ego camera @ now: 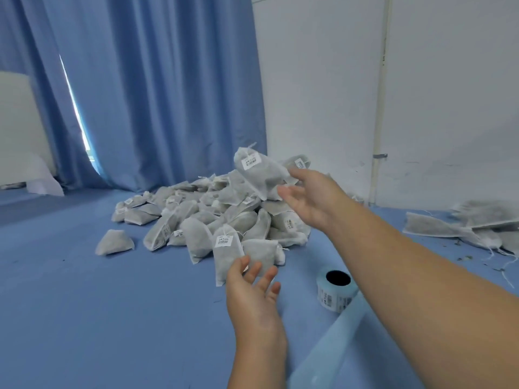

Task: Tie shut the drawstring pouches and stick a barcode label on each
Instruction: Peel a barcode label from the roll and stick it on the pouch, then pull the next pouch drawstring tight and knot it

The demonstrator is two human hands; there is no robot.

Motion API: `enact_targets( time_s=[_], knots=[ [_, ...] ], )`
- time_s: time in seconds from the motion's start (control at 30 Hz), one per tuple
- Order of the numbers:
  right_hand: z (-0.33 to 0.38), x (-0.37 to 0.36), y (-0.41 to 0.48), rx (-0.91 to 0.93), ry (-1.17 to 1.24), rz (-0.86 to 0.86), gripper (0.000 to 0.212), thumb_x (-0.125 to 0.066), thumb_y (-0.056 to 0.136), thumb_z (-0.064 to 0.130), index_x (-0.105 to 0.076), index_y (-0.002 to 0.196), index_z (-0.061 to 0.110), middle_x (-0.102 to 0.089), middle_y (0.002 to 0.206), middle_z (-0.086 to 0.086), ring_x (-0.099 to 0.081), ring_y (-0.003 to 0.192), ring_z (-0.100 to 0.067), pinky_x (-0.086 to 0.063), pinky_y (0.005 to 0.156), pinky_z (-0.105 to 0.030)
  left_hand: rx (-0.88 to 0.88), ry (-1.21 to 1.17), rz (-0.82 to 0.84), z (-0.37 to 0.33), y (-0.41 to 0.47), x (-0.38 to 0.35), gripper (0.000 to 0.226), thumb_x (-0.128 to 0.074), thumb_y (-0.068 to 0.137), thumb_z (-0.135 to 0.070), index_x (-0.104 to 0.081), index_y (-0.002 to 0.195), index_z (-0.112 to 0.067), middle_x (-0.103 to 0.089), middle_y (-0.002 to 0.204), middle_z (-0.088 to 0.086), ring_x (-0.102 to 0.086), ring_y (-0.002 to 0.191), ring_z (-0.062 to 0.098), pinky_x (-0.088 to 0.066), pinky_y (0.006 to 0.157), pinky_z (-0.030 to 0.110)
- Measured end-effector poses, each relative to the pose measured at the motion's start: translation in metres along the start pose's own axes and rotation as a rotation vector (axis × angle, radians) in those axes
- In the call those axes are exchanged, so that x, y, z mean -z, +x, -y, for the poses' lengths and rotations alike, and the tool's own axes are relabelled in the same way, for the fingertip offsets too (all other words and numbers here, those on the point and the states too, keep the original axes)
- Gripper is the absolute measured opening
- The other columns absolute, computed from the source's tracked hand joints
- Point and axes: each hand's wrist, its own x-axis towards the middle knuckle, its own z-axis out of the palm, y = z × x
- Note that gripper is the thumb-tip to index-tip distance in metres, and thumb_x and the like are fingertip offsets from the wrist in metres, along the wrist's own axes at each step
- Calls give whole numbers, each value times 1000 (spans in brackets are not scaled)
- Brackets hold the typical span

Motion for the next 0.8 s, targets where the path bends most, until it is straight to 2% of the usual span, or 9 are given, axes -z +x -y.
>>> enact_targets(
  time_s=[0.03, 0.1, 0.27, 0.53, 0.67, 0.8],
  knots=[
    [7, -1, 8, 30, -3, -12, 8, -55, 94, 8, -55, 102, 5, -57, 110, -17, -61, 93, -24, -53, 90, -30, -9, -2, 21, -1, 0, 0, 23, -44, 97, -29, -62, 98, -15, -64, 101, 6, -67, 80, 22, -45, 66, 31],
    [10, 3, 14, 40, -32, -34, 9, -55, 94, 8, -56, 102, 3, -58, 115, -18, -62, 104, -28, -53, 90, -32, -6, -6, 77, -2, -2, -2, 23, -46, 96, -28, -64, 95, -14, -65, 94, 6, -67, 72, 21, -45, 65, 31],
    [-17, 39, -4, -59, -171, -23, 21, -50, 94, 6, -52, 113, -3, -63, 103, -18, -69, 79, -26, -58, 64, -30, 43, 14, 210, 0, -9, -6, 21, -49, 92, -24, -65, 86, -12, -63, 75, 6, -57, 53, 18, -39, 58, 28],
    [-23, 122, -59, -107, -253, -104, 18, -54, 91, 11, -64, 101, 1, -75, 84, -10, -74, 69, -23, -54, 52, -24, 124, 151, 385, 21, -31, -15, 16, -53, 90, -17, -67, 85, -10, -62, 64, 3, -53, 48, 14, -39, 53, 26],
    [-10, 161, -93, -106, -248, -125, 20, -48, 93, 10, -64, 102, 2, -74, 89, -11, -73, 68, -22, -54, 55, -26, 191, 240, 483, 52, -53, -34, 15, -53, 90, -14, -66, 83, -10, -60, 62, 3, -53, 47, 14, -39, 52, 26],
    [12, 203, -125, -89, -307, -172, 24, -46, 93, 9, -64, 106, 2, -74, 99, -14, -73, 76, -26, -53, 62, -30, 215, 398, 598, 87, -78, -68, 11, -55, 87, -14, -65, 87, -10, -61, 60, 1, -56, 46, 13, -42, 51, 25]
  ],
)
